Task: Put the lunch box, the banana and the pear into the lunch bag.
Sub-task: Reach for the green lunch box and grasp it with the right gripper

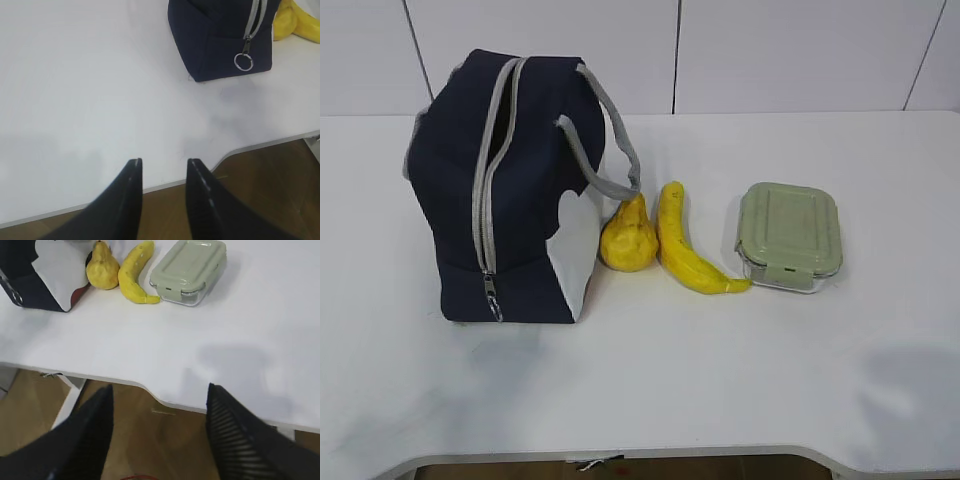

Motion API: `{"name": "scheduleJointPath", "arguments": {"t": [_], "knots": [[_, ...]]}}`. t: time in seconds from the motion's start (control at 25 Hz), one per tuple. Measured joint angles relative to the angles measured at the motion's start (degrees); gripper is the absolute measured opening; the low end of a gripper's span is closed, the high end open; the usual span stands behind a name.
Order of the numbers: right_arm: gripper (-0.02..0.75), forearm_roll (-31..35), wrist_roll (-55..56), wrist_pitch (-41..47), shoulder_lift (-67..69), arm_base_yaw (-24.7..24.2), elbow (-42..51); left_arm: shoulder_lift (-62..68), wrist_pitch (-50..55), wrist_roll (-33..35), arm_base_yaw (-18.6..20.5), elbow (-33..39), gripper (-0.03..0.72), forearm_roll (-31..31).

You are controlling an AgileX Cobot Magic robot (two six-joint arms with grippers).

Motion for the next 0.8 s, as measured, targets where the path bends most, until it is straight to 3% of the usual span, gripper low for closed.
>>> {"name": "scheduleJointPath", "arguments": {"t": [0.44,0.8], "knots": [[0.478,14.19,5.11,-8.69,16.46,0.00,-2.05,0.00,0.00,0.00,0.00,0.00,0.227,0.00],[0.478,15.82,6.88,-12.76,29.61,0.00,-8.66,0.00,0.00,0.00,0.00,0.00,0.227,-2.15]]}}
